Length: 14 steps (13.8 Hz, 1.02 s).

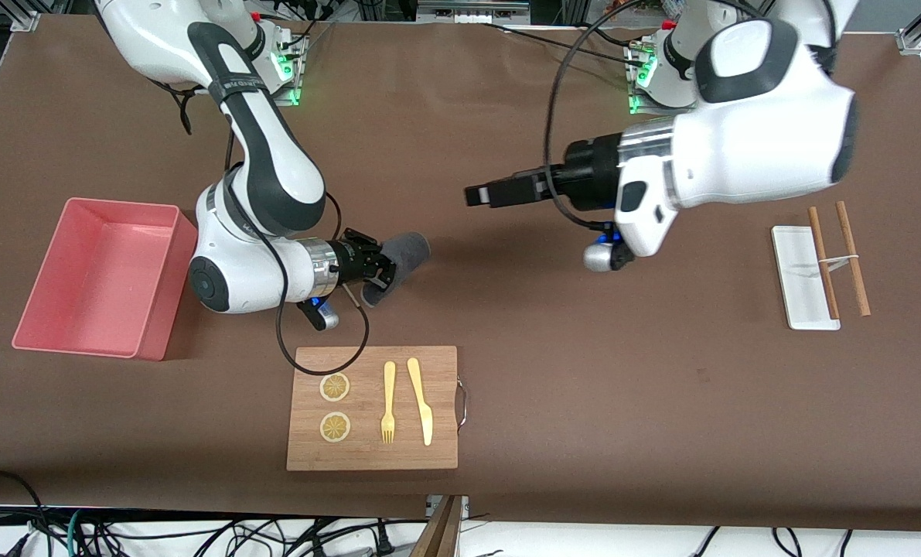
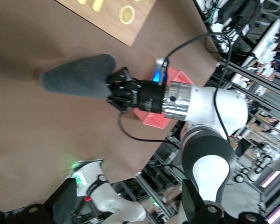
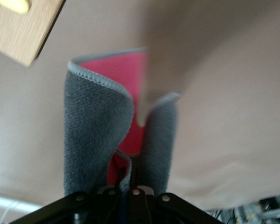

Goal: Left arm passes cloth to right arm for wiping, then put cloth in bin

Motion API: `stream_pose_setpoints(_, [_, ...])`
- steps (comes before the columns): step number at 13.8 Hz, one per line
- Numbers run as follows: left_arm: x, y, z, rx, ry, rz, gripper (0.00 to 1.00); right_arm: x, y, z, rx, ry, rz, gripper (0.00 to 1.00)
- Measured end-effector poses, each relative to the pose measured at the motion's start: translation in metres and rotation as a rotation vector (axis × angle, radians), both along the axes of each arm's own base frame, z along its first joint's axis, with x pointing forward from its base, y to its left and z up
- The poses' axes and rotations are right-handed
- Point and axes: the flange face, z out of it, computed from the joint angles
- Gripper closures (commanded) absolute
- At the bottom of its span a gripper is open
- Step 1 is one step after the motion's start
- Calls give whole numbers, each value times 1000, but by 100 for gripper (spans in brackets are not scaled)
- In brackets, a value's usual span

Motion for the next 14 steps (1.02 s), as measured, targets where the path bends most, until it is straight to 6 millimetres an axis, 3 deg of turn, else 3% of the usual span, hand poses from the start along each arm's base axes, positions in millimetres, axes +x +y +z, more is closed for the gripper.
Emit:
stream_pose_setpoints(2, [-2,33,11,54,10,-24,0,-3,-1,-5,-84,-46,80,100])
stream_pose_setpoints(5, [-8,90,16,152,9,-107,0,-20,23,-14,-141,-85,181,100])
stream_pose_setpoints(7, [-13,126,13,250,0,-167,0,-34,41,-36,-140,-102,200,100])
stream_pose_setpoints(9, [-18,145,6,349,12,-204,0,-49,51,-67,-142,-108,201,100])
stream_pose_setpoints(12, [-23,156,0,441,15,-254,0,-61,38,-105,-186,-116,249,100])
stream_pose_setpoints(14, [-25,168,-3,472,12,-296,0,-59,9,-124,-224,-123,307,100])
